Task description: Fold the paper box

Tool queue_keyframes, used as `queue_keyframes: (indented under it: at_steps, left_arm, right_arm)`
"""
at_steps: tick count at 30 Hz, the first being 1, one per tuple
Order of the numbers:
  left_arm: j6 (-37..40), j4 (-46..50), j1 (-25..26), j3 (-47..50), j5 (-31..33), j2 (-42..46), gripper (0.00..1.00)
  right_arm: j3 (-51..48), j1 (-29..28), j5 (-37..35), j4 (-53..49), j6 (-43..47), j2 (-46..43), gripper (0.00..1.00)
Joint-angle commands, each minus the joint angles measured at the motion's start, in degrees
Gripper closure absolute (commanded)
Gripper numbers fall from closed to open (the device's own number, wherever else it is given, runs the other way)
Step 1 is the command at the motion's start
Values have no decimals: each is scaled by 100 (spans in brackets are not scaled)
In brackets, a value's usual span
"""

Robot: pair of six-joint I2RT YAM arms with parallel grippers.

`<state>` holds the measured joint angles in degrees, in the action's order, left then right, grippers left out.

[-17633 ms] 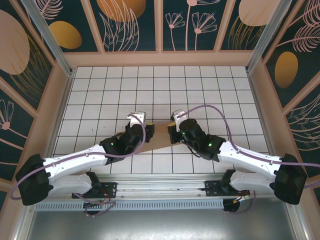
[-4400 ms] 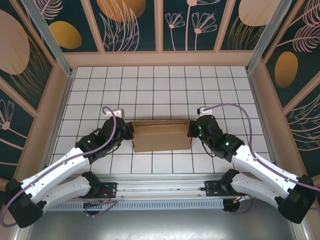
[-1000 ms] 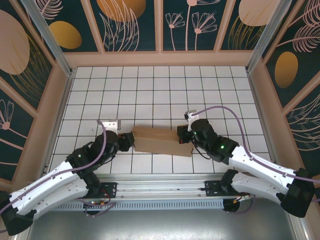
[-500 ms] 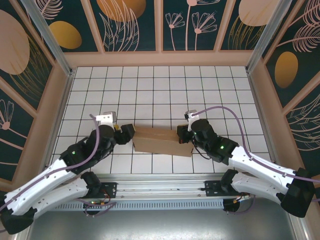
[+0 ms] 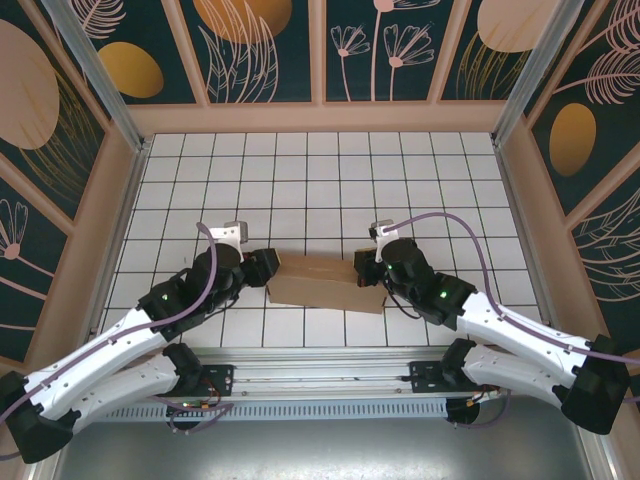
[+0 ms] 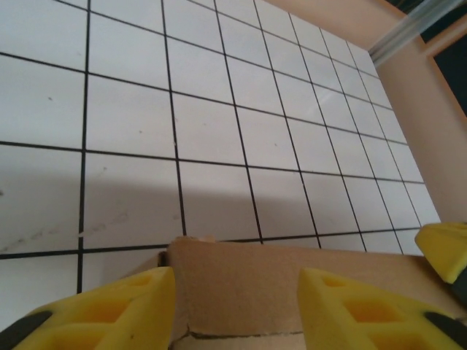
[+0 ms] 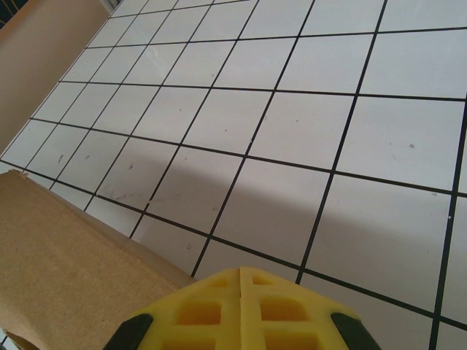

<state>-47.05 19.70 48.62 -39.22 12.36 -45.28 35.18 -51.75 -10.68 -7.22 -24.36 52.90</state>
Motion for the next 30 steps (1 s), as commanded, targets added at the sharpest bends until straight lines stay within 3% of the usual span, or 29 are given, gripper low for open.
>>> queue_keyframes:
  at_steps: [1,16,30]
  left_arm:
    - [-162,-212,-54,112,-248,-17,54]
    - [-127,104,-58,262,-6,1,61]
    - [-337,-34,-59,721,-195,148,66]
  right_arm:
    - [-134,-55,-102,-61,28,97,100]
    - [-215,-55,-138,-25,19,44,100]
    - [-257,-55,-145,-19,18,59,100]
